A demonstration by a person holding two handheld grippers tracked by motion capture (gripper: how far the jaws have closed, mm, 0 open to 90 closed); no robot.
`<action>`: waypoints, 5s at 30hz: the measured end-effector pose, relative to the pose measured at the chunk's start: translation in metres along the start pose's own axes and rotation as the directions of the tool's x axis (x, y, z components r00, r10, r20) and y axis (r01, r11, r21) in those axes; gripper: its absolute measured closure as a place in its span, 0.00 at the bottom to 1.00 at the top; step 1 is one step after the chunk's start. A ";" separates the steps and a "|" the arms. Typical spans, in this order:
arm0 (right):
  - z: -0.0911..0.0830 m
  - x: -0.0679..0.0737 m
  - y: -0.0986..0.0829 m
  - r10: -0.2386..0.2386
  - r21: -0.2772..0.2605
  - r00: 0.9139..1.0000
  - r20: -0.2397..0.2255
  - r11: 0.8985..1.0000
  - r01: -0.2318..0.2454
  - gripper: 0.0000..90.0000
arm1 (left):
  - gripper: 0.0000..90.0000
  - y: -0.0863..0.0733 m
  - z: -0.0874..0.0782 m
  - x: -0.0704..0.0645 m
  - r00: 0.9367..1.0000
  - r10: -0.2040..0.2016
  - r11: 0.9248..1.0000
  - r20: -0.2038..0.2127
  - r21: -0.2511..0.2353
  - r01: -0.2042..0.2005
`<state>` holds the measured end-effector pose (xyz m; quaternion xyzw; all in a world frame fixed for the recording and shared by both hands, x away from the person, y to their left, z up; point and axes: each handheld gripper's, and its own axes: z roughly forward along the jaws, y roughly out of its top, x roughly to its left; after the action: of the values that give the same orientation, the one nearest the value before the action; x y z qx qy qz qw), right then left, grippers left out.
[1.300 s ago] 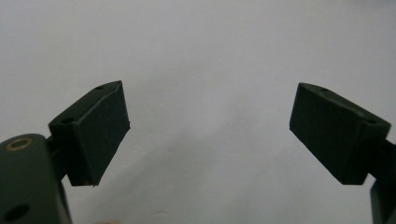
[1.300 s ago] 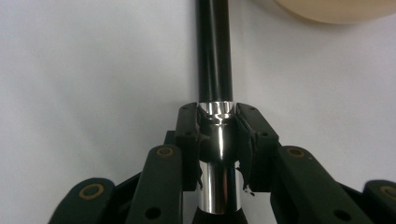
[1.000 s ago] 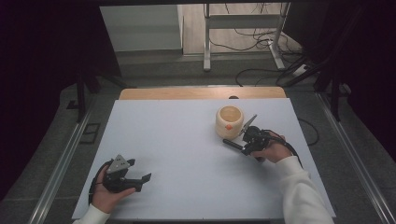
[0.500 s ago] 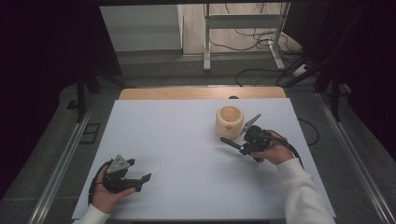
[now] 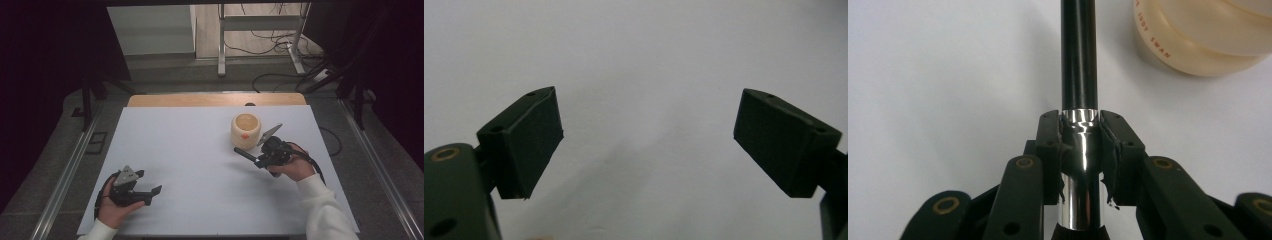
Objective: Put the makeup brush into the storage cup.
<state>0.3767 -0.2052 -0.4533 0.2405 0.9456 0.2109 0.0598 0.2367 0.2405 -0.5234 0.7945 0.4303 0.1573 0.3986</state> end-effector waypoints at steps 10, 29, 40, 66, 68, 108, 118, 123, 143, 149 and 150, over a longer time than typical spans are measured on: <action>-0.003 0.007 0.004 0.009 -0.017 1.000 -0.001 1.000 -0.009 0.80 | 0.14 0.000 0.000 0.000 1.000 0.000 1.000 0.001 0.000 0.000; 0.000 0.017 0.010 -0.013 -0.004 1.000 -0.022 1.000 0.013 0.80 | 0.15 0.002 0.000 -0.003 1.000 0.007 1.000 -0.001 -0.005 -0.007; 0.001 0.022 0.014 -0.028 -0.007 0.999 -0.029 1.000 0.028 0.80 | 0.15 0.007 0.002 -0.006 1.000 0.022 1.000 0.001 -0.005 -0.022; 0.008 0.035 0.023 -0.069 0.001 0.997 -0.043 0.998 0.069 0.80 | 0.15 0.027 0.012 -0.023 0.996 0.070 0.997 0.047 -0.015 -0.069; 0.008 0.036 0.024 -0.067 0.000 0.997 -0.044 0.998 0.067 0.80 | 0.15 0.029 0.013 -0.025 0.996 0.079 0.997 0.049 -0.013 -0.079; 0.013 0.044 0.029 -0.098 0.011 0.994 -0.050 0.995 0.099 0.80 | 0.15 0.072 0.053 -0.063 0.971 0.214 0.976 0.109 0.015 -0.217; 0.014 0.045 0.030 -0.102 0.015 0.994 -0.050 0.995 0.102 0.80 | 0.15 0.076 0.058 -0.067 0.967 0.225 0.973 0.117 0.016 -0.229; 0.014 0.046 0.030 -0.103 0.014 0.993 -0.050 0.994 0.104 0.80 | 0.15 0.078 0.060 -0.069 0.966 0.230 0.972 0.119 0.015 -0.234; 0.015 0.048 0.031 -0.106 0.020 0.993 -0.055 0.994 0.107 0.80 | 0.14 0.083 0.067 -0.075 0.957 0.259 0.965 0.128 0.010 -0.262; 0.013 0.053 0.036 -0.121 0.013 0.991 -0.049 0.993 0.121 0.80 | 0.15 0.085 0.065 -0.076 0.956 0.261 0.964 0.131 0.006 -0.264; 0.012 0.054 0.036 -0.121 0.011 0.991 -0.050 0.993 0.122 0.80 | 0.15 0.088 0.067 -0.079 0.955 0.267 0.963 0.131 0.008 -0.271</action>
<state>0.3478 -0.1462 -0.4496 0.1777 0.9611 0.2061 0.0475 0.2800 0.1161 -0.4911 0.8592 0.2937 0.1529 0.3900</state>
